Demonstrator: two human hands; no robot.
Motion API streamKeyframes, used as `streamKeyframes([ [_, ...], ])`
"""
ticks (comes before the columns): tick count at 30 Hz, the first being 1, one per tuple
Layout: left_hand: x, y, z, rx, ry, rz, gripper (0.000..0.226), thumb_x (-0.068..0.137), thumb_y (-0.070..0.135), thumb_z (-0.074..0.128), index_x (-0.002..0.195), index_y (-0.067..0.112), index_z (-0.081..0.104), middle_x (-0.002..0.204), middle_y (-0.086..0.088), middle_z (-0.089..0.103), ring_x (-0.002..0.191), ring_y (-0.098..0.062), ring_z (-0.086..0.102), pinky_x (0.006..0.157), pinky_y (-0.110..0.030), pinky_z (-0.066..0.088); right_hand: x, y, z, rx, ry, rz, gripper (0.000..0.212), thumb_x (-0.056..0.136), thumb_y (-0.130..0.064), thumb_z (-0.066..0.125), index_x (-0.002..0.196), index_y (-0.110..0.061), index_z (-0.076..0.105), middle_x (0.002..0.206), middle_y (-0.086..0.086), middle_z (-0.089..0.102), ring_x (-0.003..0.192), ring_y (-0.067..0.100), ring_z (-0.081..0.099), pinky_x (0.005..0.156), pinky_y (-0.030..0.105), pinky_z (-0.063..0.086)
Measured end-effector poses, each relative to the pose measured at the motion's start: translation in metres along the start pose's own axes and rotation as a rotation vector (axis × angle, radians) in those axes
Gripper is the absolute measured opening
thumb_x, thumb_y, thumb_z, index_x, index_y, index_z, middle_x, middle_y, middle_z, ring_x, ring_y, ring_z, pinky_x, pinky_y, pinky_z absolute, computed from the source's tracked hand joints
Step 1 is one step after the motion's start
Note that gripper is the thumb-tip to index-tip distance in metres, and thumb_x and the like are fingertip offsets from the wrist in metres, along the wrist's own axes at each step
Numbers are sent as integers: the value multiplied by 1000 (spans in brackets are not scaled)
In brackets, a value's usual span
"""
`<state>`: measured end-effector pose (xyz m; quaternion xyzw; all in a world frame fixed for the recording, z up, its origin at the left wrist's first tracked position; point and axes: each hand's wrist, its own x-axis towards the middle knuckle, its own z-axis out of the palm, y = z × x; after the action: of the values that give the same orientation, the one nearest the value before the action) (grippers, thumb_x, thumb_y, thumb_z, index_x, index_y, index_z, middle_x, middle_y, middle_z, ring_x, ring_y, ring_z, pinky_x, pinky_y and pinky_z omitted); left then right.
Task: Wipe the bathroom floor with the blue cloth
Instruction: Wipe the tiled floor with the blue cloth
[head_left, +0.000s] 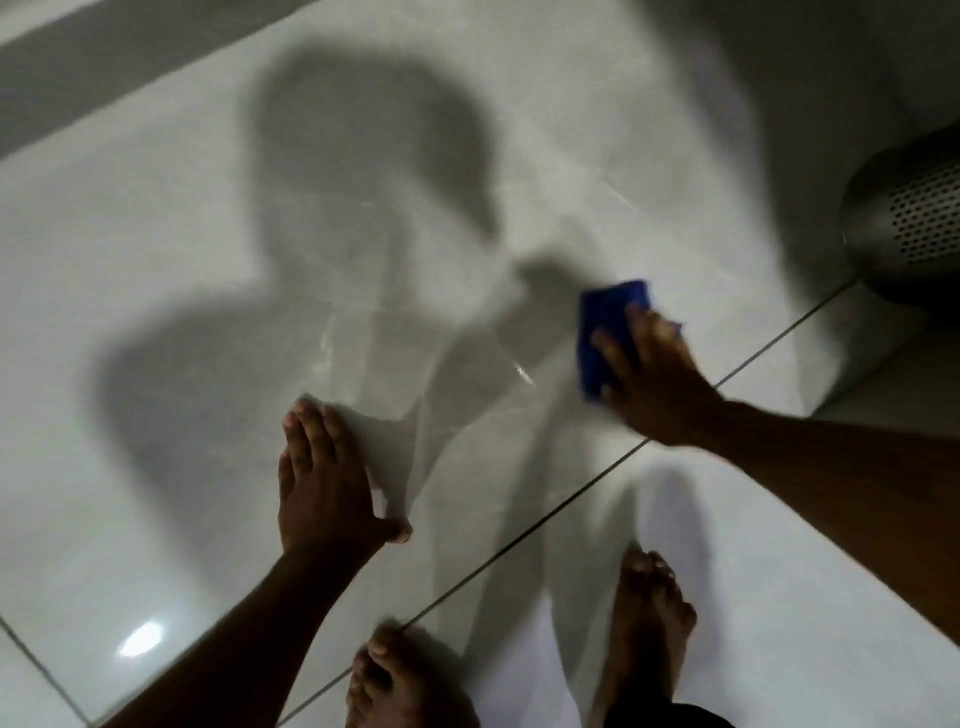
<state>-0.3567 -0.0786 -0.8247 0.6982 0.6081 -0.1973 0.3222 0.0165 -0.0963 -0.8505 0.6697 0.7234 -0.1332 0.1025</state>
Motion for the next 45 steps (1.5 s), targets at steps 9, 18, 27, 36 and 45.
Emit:
streamKeyframes([
  [9, -1, 0, -2, 44, -3, -3, 168, 40, 68, 85, 143, 1, -30, 155, -21, -31, 145, -36, -23, 123, -47, 5, 34, -179, 6, 87, -42, -354, 74, 86, -43, 52, 153, -27, 24, 162, 27, 11, 147, 51, 8, 116, 68, 9],
  [18, 0, 0, 1, 30, 8, -4, 170, 35, 69, 86, 146, 1, -24, 158, -22, -25, 145, -34, -24, 121, -44, 2, 52, -8, -7, 174, 114, 400, 66, 94, -47, 44, 152, -23, 28, 160, 31, 16, 142, 57, 19, 111, 68, 23],
  [27, -5, 2, -6, 43, 13, 9, 167, 37, 68, 86, 148, -1, -19, 158, -21, -24, 146, -33, -22, 123, -47, 10, -35, -116, 34, -23, -72, -715, 68, 90, -48, 50, 152, -34, 28, 165, 17, 12, 151, 42, 3, 117, 68, 6],
  [36, 0, 6, -3, 82, -5, -42, 168, 38, 66, 87, 147, -2, -22, 157, -25, -25, 146, -39, -21, 123, -47, 7, 71, -64, -7, 103, 125, 343, 80, 84, -66, 46, 152, -27, 27, 161, 25, 20, 145, 50, 20, 109, 69, 19],
  [45, -5, 8, -18, 166, -5, -75, 149, 52, 69, 80, 149, -5, -5, 161, -28, -2, 149, -40, 1, 121, -50, 19, -68, -52, 22, 129, 54, 136, 60, 81, -6, 58, 140, -17, 52, 144, 33, 46, 124, 56, 48, 101, 63, 41],
])
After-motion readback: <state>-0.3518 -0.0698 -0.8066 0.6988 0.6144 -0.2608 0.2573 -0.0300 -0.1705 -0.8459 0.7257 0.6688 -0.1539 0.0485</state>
